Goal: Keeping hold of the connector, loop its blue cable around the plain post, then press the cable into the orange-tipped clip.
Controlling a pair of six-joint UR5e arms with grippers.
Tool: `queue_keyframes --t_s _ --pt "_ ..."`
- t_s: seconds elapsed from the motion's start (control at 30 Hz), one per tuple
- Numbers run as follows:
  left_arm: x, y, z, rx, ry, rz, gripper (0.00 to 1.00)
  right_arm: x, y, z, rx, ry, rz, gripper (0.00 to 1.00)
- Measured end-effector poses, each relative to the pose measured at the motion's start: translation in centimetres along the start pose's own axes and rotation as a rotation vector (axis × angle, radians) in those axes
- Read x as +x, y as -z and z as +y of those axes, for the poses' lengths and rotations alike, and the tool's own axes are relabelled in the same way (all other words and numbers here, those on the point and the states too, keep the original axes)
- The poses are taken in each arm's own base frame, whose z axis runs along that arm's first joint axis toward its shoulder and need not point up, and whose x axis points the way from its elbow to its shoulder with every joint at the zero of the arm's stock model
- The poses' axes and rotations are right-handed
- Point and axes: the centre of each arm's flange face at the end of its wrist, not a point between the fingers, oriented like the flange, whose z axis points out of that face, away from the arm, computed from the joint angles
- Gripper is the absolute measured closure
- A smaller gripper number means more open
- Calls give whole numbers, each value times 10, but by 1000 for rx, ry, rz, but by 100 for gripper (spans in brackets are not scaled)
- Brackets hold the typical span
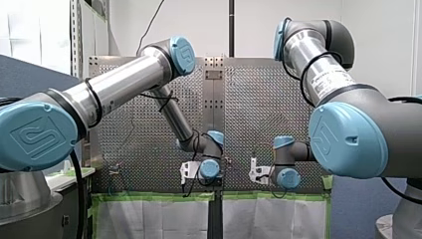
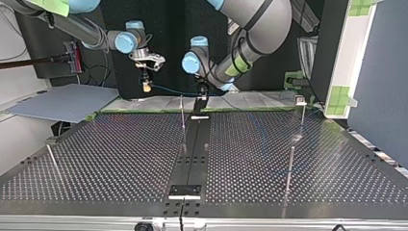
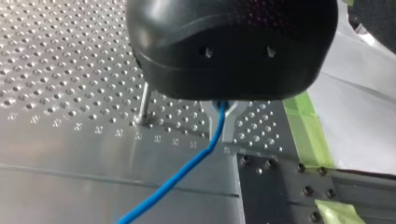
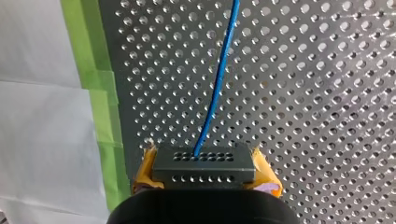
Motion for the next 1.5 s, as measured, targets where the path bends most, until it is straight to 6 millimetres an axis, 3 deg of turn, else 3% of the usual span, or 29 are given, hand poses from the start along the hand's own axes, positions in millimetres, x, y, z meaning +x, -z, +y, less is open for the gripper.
queue_keyframes --t_s 0.67,1.5 --pt "-5 11 -17 4 6 -23 100 11 -15 18 -29 -3 13 100" --pt "-15 1 -19 0 9 -55 100 13 -18 21 -25 -6 21 100"
